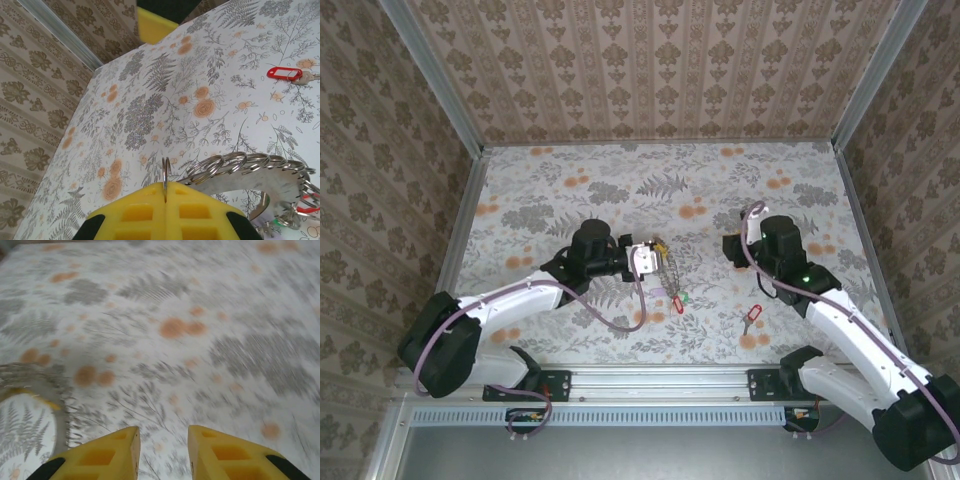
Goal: Put the keys on the keyring
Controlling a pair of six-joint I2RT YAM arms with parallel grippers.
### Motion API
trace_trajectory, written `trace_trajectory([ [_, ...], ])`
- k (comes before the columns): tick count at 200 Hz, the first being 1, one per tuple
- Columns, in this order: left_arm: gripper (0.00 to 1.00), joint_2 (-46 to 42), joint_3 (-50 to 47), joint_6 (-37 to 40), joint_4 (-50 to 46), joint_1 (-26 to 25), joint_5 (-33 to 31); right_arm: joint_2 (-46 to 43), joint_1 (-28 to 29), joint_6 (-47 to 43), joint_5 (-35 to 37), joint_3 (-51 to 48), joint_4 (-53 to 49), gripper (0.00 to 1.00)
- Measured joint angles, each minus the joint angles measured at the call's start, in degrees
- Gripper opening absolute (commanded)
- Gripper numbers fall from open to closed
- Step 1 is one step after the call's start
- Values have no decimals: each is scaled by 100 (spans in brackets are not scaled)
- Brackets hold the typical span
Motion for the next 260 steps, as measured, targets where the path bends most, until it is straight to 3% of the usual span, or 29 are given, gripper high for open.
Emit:
trace_trajectory([
  [44,0,0,-63,-682,223,341,251,81,-195,1775,588,59,-1596,34],
  [85,0,0,-127,-1108,407,452,420,437,-205,2649,658,-87,-2306,35],
  [182,0,0,-127,-1484,444,581,632,1694,122,2959,214,-435,-2605,33],
  [231,0,0,-127,-1530,442,632,671,1963,247,2909,208,-435,-2557,22],
  [260,0,0,-127,-1534,437,632,671,2076,262,2889,208,-435,-2546,20],
])
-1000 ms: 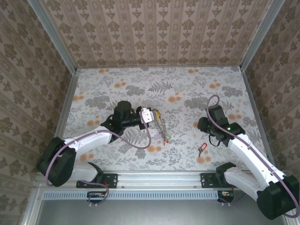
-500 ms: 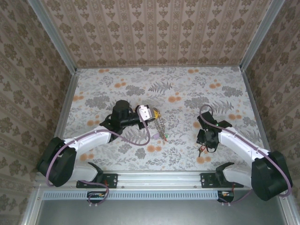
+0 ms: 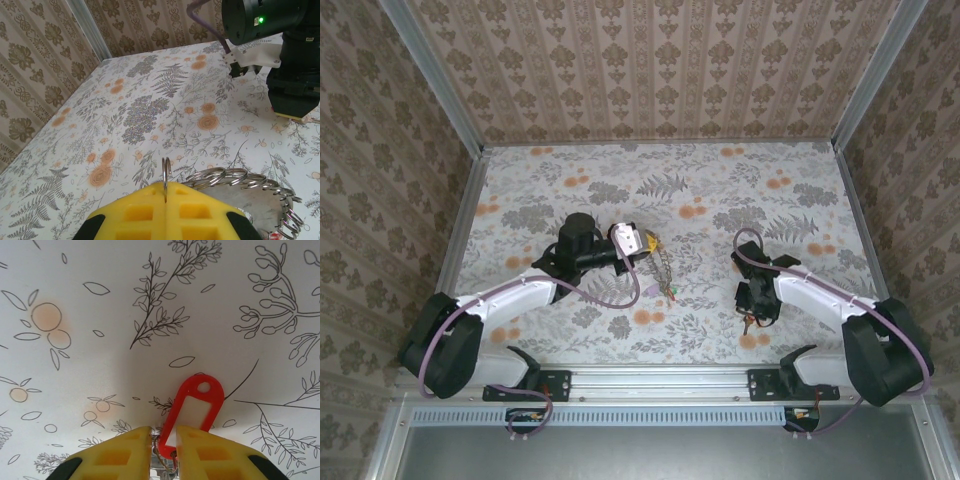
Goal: Put the keys on the keyring
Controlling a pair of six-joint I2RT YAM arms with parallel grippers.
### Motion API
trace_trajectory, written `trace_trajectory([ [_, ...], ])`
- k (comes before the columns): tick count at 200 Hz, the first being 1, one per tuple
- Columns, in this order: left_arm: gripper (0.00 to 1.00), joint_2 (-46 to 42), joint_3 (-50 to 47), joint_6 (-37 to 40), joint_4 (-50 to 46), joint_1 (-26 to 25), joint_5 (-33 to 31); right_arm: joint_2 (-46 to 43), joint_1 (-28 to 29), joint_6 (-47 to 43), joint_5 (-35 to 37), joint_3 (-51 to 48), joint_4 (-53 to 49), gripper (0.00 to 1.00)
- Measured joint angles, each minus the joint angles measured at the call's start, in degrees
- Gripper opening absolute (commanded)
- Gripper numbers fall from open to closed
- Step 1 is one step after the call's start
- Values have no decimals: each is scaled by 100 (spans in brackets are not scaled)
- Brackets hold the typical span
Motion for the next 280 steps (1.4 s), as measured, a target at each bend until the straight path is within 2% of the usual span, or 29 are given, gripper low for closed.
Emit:
trace_trajectory([
  [25,0,0,0,-4,0,0,0,39,24,-72,0,0,0,15],
  [53,0,0,0,-9,-2,0,0,39,42,-138,4,42,-2,4],
  [104,0,0,0,-9,-17,0,-2,522,61,-627,-24,551,223,2],
  [148,0,2,2,-39,-48,0,-4,1633,61,-1342,-208,1423,675,9],
  [170,0,17,2,-96,-46,0,-9,1932,61,-1661,-280,1755,787,23],
  [188,0,46,7,-120,-46,0,-13,1993,61,-1843,-319,1867,809,29],
  [251,0,90,17,-120,-46,0,-26,1884,61,-2496,-389,1878,758,34],
  [280,0,125,26,-122,-46,0,-26,1805,61,-2612,-400,1878,743,30],
])
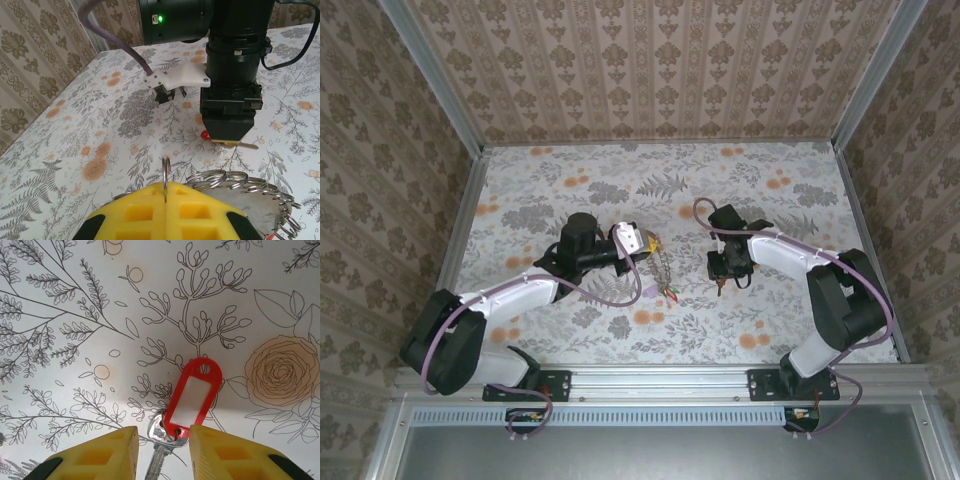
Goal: Put the keys on the keyring
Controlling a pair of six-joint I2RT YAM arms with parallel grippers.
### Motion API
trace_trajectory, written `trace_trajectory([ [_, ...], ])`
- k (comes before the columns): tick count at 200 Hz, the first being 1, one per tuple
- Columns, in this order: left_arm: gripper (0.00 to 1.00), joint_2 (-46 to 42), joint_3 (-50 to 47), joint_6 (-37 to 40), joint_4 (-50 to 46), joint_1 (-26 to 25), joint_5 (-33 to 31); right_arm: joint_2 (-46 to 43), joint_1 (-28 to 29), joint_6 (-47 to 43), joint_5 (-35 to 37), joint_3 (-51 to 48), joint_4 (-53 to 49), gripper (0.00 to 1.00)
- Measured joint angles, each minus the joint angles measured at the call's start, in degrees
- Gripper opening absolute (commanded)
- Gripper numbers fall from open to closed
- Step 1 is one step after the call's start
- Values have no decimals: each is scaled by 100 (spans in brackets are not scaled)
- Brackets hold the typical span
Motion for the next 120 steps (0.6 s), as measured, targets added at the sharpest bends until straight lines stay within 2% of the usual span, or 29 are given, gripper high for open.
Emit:
trace_trajectory([
  [33,0,2,7,-22,0,0,0,0,0,-44,2,0,-33,25],
  [120,0,2,26,-39,0,0,-2,219,0,-42,4,79,-72,20],
])
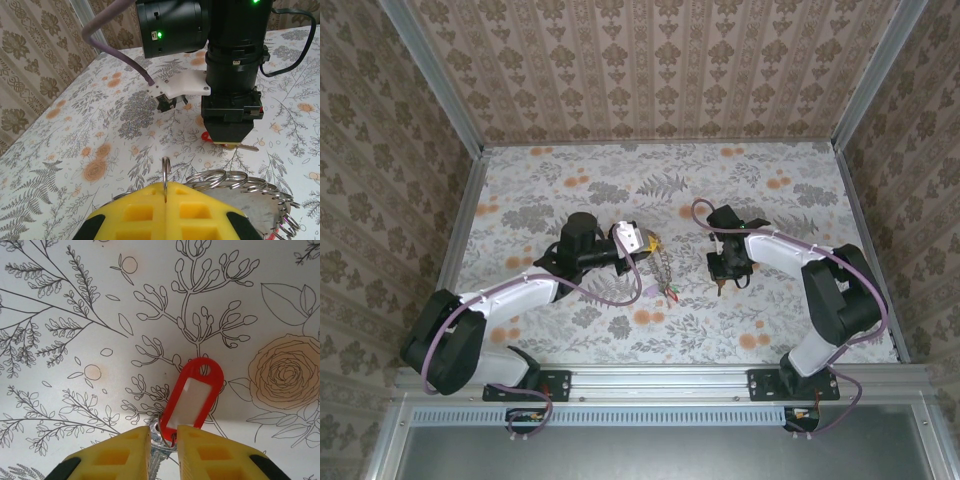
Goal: Put the keys on the keyring
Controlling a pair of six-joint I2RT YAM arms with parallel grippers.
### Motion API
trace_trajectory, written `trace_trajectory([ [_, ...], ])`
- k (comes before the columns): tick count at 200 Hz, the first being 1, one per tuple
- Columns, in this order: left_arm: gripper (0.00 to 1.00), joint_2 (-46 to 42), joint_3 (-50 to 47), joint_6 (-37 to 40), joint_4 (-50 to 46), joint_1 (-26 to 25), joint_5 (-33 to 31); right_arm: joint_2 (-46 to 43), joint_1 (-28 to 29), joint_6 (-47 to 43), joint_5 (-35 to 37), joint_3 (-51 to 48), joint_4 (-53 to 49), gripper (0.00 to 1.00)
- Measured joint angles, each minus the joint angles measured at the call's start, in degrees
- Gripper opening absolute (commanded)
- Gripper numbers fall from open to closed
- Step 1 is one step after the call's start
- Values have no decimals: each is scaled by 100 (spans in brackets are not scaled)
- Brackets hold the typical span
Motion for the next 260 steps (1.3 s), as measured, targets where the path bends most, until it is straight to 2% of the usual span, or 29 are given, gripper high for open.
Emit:
trace_trajectory([
  [32,0,0,0,0,0,0,0,2,0,9,15,0,-4,17],
  [228,0,0,31,2,-39,0,0,125,0,63,151,76,-2,18],
  [260,0,0,31,2,-39,0,0,125,0,63,151,87,-2,15],
])
